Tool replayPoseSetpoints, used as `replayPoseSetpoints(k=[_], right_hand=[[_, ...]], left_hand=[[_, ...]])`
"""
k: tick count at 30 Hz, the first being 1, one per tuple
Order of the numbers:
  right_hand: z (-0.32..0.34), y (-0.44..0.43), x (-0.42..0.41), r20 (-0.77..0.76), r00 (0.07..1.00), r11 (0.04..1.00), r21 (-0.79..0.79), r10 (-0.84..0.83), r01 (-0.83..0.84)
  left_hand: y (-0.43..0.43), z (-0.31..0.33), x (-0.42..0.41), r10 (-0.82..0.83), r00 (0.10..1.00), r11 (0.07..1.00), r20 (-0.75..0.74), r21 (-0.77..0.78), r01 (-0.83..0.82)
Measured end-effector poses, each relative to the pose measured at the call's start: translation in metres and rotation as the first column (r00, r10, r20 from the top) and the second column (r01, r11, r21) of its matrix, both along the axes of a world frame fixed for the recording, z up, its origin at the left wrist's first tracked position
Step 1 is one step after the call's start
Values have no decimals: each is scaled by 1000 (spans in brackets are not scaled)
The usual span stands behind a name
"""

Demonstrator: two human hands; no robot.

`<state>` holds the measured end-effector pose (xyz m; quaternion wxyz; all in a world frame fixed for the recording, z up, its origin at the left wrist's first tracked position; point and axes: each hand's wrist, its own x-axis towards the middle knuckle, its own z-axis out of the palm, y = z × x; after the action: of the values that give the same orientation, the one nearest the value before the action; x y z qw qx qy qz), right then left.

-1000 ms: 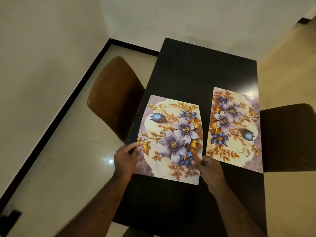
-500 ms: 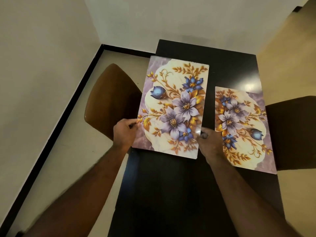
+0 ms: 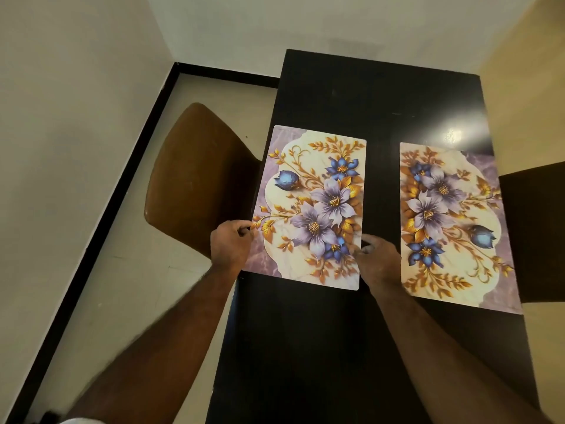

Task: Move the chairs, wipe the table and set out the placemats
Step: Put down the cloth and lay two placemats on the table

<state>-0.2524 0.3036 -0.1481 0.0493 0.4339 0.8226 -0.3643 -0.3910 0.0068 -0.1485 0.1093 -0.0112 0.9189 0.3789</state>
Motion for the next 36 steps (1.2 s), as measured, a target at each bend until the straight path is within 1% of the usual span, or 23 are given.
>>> replayPoseSetpoints(k=[9,15,23,28,36], right_hand=[[2,2,-2,25,998,998,19,63,-64],[2,-2,0,49,993,990,87,104,-108],[6,-8,1,58,996,989,127,66,-73],[4,-9,0,47,999,992,121,23,-29],[0,-11,0,50,998,989,143,27,-34]], left_hand=[[2,1,6,-5,999,999,-31,-35,4],[3,-1,5,11,1000,998,-25,-62,-13],[-2,-5,6,9,999,998,-35,-61,-11],[-3,-5,6,-5,999,999,-33,-48,4],[-2,-4,5,-26,999,998,-29,-56,25]])
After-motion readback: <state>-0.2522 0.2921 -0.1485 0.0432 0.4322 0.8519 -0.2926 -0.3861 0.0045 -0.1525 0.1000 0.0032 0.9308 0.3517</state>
